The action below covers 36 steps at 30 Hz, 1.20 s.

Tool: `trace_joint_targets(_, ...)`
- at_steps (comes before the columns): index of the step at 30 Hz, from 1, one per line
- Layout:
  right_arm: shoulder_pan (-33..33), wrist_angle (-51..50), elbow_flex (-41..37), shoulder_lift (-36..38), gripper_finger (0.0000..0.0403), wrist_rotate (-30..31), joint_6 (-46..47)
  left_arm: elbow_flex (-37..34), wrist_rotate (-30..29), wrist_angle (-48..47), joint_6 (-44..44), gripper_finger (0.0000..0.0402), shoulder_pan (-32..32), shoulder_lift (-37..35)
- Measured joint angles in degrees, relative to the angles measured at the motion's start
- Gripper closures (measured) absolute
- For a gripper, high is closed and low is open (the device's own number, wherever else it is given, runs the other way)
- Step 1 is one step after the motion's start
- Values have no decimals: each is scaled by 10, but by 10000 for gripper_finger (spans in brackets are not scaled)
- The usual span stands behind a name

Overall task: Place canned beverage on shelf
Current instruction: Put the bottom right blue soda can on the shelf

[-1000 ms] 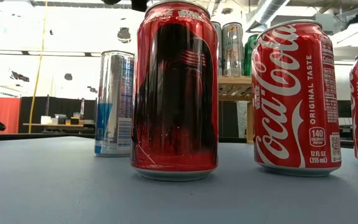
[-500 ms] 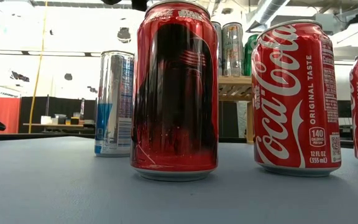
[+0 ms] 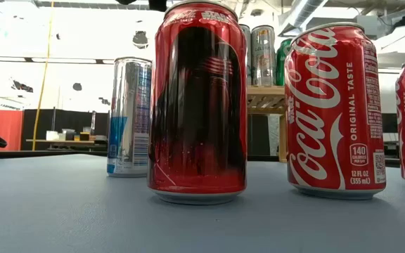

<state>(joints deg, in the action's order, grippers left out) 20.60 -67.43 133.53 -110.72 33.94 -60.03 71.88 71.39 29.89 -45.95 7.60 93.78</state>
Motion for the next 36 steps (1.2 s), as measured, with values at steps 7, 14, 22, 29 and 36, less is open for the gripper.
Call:
trace_joint_targets(7,0,0,0,1,213,-2,0,0,-11,-1,17,103,1,0)
trace_joint_targets(14,-1,4,1,1,213,-3,1,-1,-9,-2,9,160,1,1)
trace_joint_targets(22,-1,26,1,1,93,21,43,-1,3,1,13,162,3,1)
trace_joint_targets(29,20,0,1,6,87,101,146,-1,-2,16,4,156,27,-4)
trace_joint_targets(36,62,-59,2,44,89,256,327,-1,-32,27,5,156,98,-38)
